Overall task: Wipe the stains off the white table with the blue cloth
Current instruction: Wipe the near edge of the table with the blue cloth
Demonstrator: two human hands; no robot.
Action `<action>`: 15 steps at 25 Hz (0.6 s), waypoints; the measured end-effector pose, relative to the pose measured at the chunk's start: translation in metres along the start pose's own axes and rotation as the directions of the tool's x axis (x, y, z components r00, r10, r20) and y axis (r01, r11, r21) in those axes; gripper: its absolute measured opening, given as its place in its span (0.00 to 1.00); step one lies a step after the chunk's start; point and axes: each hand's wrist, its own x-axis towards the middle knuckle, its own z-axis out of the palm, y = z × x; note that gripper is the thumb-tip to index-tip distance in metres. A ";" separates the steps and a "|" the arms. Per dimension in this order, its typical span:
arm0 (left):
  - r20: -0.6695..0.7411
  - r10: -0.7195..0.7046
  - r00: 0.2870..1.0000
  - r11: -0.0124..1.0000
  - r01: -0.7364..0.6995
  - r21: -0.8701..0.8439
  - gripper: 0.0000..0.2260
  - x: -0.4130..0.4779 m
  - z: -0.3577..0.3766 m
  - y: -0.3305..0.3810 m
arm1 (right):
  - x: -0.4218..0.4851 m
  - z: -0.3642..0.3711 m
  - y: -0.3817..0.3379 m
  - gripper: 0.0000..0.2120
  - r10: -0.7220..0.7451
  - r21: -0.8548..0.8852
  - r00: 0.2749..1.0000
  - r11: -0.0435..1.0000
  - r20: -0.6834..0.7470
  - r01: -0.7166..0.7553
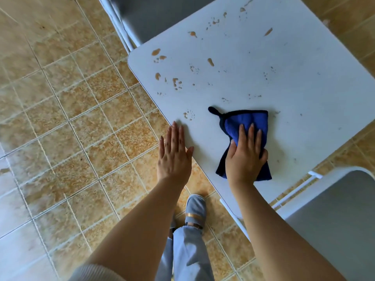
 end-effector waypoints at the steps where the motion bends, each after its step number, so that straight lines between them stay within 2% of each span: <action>1: -0.009 0.000 1.000 1.000 0.000 -0.003 0.28 0.001 0.001 -0.002 | 0.008 0.003 -0.011 0.21 -0.036 -0.012 0.999 0.999 0.007 0.036; 5: -0.030 -0.014 0.999 1.000 0.014 -0.005 0.27 0.006 0.004 -0.005 | -0.012 0.010 -0.025 0.23 -0.274 -0.051 0.961 0.960 0.043 0.276; 7: -0.042 -0.019 0.999 1.000 0.019 -0.018 0.27 0.008 0.003 -0.006 | -0.027 0.003 -0.006 0.22 -0.309 -0.063 0.950 0.948 0.044 0.311; 9: -0.043 -0.020 0.999 0.999 0.019 -0.037 0.27 0.011 0.003 -0.008 | -0.021 -0.002 0.012 0.21 -0.265 -0.077 0.964 0.961 0.011 0.265; 11: -0.043 -0.020 0.999 0.999 0.018 -0.042 0.27 0.014 0.002 -0.011 | 0.003 0.000 0.017 0.21 -0.141 -0.073 0.990 0.988 -0.017 0.139; 13: -0.053 -0.031 0.998 0.999 0.029 -0.040 0.26 0.017 0.002 -0.013 | 0.039 0.006 0.004 0.22 -0.023 -0.046 0.999 0.999 -0.028 0.021; 15: -0.075 -0.063 0.995 0.997 0.060 -0.037 0.26 0.022 0.001 -0.013 | 0.070 0.013 -0.022 0.23 -0.003 -0.019 1.000 1.000 -0.002 0.003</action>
